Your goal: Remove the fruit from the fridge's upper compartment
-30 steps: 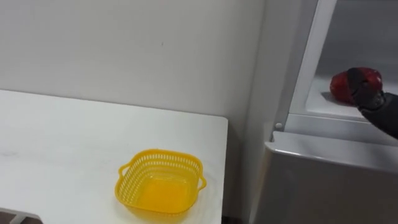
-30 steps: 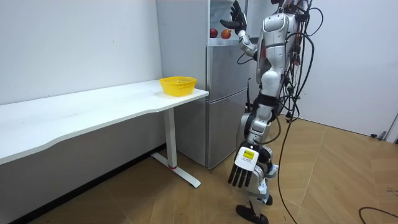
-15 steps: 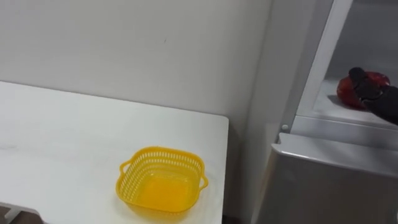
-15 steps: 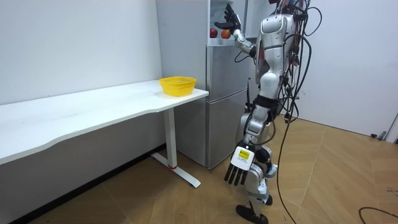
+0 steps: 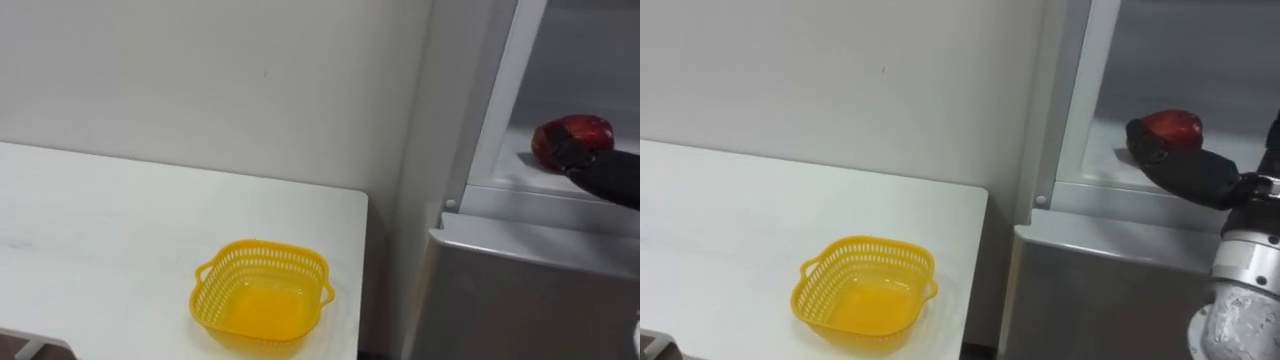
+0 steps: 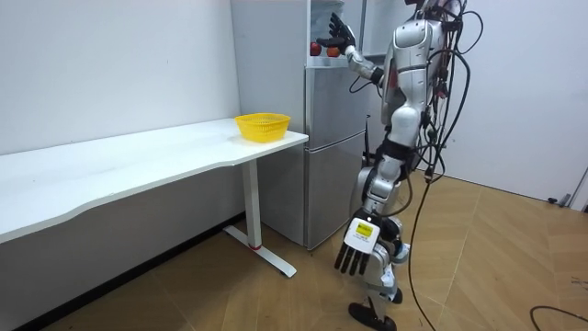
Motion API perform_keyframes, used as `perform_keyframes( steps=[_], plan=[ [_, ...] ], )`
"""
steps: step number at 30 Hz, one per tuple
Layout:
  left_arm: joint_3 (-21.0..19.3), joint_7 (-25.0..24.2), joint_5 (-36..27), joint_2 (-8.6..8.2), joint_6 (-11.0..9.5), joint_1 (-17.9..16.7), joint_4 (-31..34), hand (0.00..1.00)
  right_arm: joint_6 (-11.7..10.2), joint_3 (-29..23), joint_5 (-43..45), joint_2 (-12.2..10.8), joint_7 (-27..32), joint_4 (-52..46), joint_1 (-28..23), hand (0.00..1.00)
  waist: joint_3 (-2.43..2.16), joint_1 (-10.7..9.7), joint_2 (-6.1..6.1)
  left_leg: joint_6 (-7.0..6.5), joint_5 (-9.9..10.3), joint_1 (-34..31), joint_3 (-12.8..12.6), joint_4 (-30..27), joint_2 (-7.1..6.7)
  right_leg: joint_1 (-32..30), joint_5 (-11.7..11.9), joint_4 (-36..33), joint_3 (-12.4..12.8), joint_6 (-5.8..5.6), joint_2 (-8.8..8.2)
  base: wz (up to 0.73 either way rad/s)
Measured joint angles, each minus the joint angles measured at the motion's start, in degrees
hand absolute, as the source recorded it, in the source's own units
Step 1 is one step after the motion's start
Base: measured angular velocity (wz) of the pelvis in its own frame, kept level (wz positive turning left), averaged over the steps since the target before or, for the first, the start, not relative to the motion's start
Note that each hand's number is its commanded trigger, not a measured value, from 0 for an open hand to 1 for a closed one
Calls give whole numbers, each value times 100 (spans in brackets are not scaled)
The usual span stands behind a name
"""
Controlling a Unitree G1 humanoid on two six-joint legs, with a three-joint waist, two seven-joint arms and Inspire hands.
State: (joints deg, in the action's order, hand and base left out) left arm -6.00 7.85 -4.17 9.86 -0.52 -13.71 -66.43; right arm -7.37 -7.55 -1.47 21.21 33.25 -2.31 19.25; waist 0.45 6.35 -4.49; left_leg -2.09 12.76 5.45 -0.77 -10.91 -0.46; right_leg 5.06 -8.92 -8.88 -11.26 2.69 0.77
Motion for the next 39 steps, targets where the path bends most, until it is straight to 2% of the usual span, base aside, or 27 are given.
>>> perform_keyframes(
  steps=[3,8,12,14,17,26,30,35,39],
  plan=[
    [-46,-48,5,17,74,-58,54,0,0,0,-7,67,-70,125,82,0,13,3,-39,0,0,-26,-7,-2,-4,-5,0,-2,-2,0,-3,0],
    [-62,-98,2,27,177,-109,240,0,140,20,-7,273,-220,397,330,0,-19,7,-104,-1,0,-83,5,-30,-16,-31,0,5,-10,0,6,1],
    [-61,-93,-1,28,213,-99,273,0,263,151,0,325,-298,466,331,0,-22,7,-119,-1,0,-90,49,-46,-9,-33,1,7,-31,0,3,5],
    [-65,-77,-1,28,302,-57,287,0,430,196,-1,350,-469,615,376,0,-21,17,-119,-1,0,-105,65,-43,-6,-44,0,6,-32,0,-2,4],
    [-65,-77,-4,44,318,-26,286,0,626,198,-27,357,-616,761,592,0,-21,8,-118,-1,0,-179,66,-46,-10,-109,1,-3,-29,0,-6,0],
    [-62,-81,-3,177,398,-17,228,0,670,426,-148,648,-728,842,1176,0,-20,15,-117,-2,0,-182,99,-38,-13,-97,1,-13,-56,0,-8,1],
    [-59,-101,-4,185,399,-14,229,0,671,461,-272,703,-799,855,1180,0,-12,17,-107,-3,1,-185,96,-37,-14,-104,1,-15,-49,0,-10,0],
    [-62,-133,25,190,438,-74,307,0,748,517,-610,890,-1034,872,1190,0,-7,19,-96,-2,1,-186,86,10,-11,-125,1,-14,-56,0,-6,0],
    [-61,-120,20,196,586,-121,515,0,872,518,-892,926,-1105,964,1195,0,-17,7,-109,-3,0,-201,84,5,-12,-143,1,-10,-46,0,-7,0]
  ],
)
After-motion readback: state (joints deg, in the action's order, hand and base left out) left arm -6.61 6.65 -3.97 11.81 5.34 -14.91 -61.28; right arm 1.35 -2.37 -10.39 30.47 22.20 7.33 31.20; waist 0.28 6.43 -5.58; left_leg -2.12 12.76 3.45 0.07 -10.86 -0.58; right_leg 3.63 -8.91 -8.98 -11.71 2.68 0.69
